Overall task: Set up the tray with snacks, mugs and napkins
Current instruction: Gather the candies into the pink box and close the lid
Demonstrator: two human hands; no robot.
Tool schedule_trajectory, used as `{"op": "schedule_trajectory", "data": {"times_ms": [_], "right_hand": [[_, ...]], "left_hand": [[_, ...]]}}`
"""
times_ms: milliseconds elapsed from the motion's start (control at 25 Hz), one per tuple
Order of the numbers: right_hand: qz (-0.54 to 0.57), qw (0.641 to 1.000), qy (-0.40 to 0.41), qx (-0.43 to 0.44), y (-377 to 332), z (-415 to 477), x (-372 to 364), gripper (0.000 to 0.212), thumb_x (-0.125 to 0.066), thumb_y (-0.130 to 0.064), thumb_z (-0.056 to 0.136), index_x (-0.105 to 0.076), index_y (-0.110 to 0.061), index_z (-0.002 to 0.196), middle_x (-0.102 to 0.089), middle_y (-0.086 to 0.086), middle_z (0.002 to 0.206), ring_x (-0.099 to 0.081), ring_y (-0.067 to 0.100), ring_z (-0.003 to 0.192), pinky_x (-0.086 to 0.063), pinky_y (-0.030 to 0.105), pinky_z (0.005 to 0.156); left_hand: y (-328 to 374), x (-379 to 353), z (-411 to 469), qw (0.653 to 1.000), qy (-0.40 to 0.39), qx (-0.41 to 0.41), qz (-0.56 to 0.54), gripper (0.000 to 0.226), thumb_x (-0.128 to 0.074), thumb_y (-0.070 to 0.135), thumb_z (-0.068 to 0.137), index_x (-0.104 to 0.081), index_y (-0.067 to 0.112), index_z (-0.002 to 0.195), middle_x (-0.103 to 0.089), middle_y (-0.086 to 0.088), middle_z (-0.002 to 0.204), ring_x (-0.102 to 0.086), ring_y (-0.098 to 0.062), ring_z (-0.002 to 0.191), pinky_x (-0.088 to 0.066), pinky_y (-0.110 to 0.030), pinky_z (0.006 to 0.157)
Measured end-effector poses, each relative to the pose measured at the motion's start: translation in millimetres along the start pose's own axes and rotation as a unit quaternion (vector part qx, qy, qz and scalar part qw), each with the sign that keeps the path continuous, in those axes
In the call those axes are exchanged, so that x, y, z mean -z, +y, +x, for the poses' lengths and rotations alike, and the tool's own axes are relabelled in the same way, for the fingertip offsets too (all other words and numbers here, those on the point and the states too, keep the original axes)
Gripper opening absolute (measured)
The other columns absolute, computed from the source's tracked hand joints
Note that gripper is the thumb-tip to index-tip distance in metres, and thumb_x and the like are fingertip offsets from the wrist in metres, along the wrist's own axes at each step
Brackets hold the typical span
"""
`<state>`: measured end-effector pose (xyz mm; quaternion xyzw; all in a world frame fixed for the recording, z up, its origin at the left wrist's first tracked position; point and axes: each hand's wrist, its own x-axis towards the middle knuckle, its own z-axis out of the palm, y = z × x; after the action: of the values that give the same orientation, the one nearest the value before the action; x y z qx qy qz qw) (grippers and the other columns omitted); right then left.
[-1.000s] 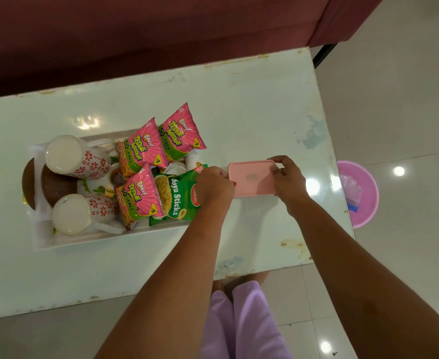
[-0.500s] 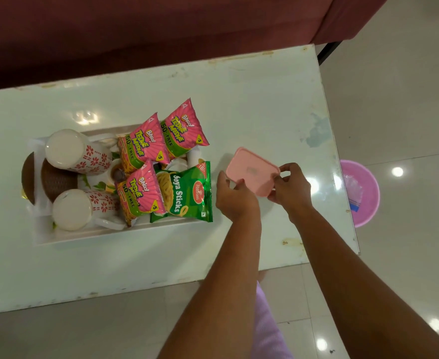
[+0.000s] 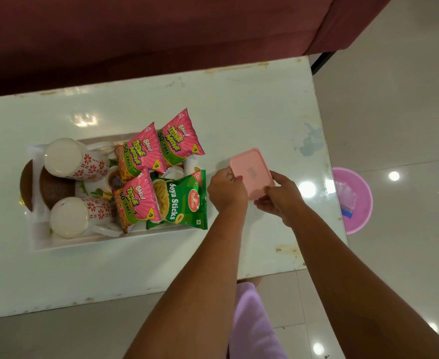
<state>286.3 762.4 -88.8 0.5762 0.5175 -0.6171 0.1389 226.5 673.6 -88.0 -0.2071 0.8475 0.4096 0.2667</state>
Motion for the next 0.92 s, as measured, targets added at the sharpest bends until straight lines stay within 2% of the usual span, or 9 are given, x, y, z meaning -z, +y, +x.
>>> {"op": "schedule_trajectory", "data": {"times_ms": [160,240,360,440,520,680,760,840,920], "right_hand": [[0.005,1.000,0.005,0.010,0,0,0,0.051,-0.041,0.006,0.087,-0.051,-0.015,0.133,-0.066,0.017,0.109,-0.070,0.028,0.080,-0.059,0.032,0.063],[0.047,0.999,-0.002,0.021,10,-5,-9,0.050,-0.041,0.005,0.088,-0.050,-0.014,0.134,-0.067,0.016,0.108,-0.071,0.030,0.084,-0.060,0.034,0.068],[0.108,0.994,-0.017,0.024,18,-13,-26,0.048,-0.042,0.005,0.090,-0.050,-0.013,0.134,-0.069,0.014,0.096,-0.071,0.030,0.082,-0.059,0.037,0.076],[0.116,0.993,-0.015,0.025,16,-14,-35,0.046,-0.042,0.003,0.092,-0.050,-0.012,0.134,-0.069,0.012,0.091,-0.070,0.026,0.075,-0.059,0.035,0.074],[0.117,0.993,-0.017,0.029,15,-16,-44,0.043,-0.043,0.002,0.093,-0.050,-0.010,0.133,-0.068,0.012,0.085,-0.069,0.024,0.070,-0.059,0.034,0.071],[0.092,0.995,-0.018,0.038,17,-19,-57,0.041,-0.044,-0.001,0.094,-0.051,-0.013,0.132,-0.069,0.009,0.079,-0.070,0.023,0.070,-0.060,0.032,0.066],[0.093,0.995,-0.013,0.035,17,-18,-60,0.042,-0.043,0.000,0.093,-0.052,-0.012,0.132,-0.070,0.009,0.082,-0.070,0.025,0.073,-0.059,0.034,0.068],[0.099,0.995,-0.012,0.032,16,-17,-60,0.042,-0.042,0.001,0.093,-0.052,-0.011,0.132,-0.070,0.012,0.085,-0.070,0.026,0.074,-0.059,0.036,0.071],[0.097,0.995,-0.015,0.034,16,-18,-58,0.043,-0.042,0.001,0.093,-0.052,-0.013,0.132,-0.069,0.014,0.089,-0.070,0.026,0.076,-0.059,0.037,0.073]], "left_hand": [[-13,2,-9,0.998,-0.001,-0.036,0.049,0.024,-0.065,0.019,0.085,-0.070,0.004,0.103,-0.073,-0.012,0.104,-0.068,-0.028,0.094,-0.048,-0.030,0.073],[-28,2,-18,0.998,0.011,-0.030,0.052,0.023,-0.062,0.018,0.087,-0.071,0.006,0.105,-0.073,-0.012,0.104,-0.068,-0.028,0.095,-0.051,-0.032,0.076],[-43,1,-31,0.997,0.032,0.041,-0.062,0.023,-0.057,0.016,0.090,-0.071,0.006,0.104,-0.073,-0.013,0.100,-0.068,-0.031,0.092,-0.056,-0.041,0.084],[-43,1,-32,0.970,0.027,0.117,-0.212,0.021,-0.057,0.014,0.090,-0.071,0.005,0.104,-0.073,-0.013,0.098,-0.068,-0.030,0.091,-0.056,-0.046,0.086],[-42,5,-29,0.941,0.030,0.157,-0.298,0.020,-0.059,0.014,0.090,-0.071,0.005,0.103,-0.071,-0.009,0.093,-0.067,-0.028,0.090,-0.056,-0.046,0.087],[-48,12,-22,0.921,0.047,0.183,-0.341,0.014,-0.063,0.017,0.087,-0.071,0.009,0.094,-0.067,0.000,0.083,-0.067,-0.025,0.089,-0.056,-0.046,0.088],[-47,13,-23,0.917,0.035,0.197,-0.346,0.009,-0.063,0.019,0.087,-0.068,0.013,0.082,-0.065,0.002,0.078,-0.065,-0.023,0.086,-0.055,-0.046,0.088],[-47,12,-24,0.914,0.020,0.208,-0.348,0.016,-0.062,0.020,0.088,-0.063,0.017,0.072,-0.063,0.003,0.074,-0.064,-0.022,0.082,-0.055,-0.046,0.088],[-49,11,-26,0.916,0.003,0.213,-0.340,0.016,-0.062,0.024,0.088,-0.061,0.017,0.073,-0.064,0.002,0.076,-0.065,-0.023,0.085,-0.055,-0.044,0.089]]}}
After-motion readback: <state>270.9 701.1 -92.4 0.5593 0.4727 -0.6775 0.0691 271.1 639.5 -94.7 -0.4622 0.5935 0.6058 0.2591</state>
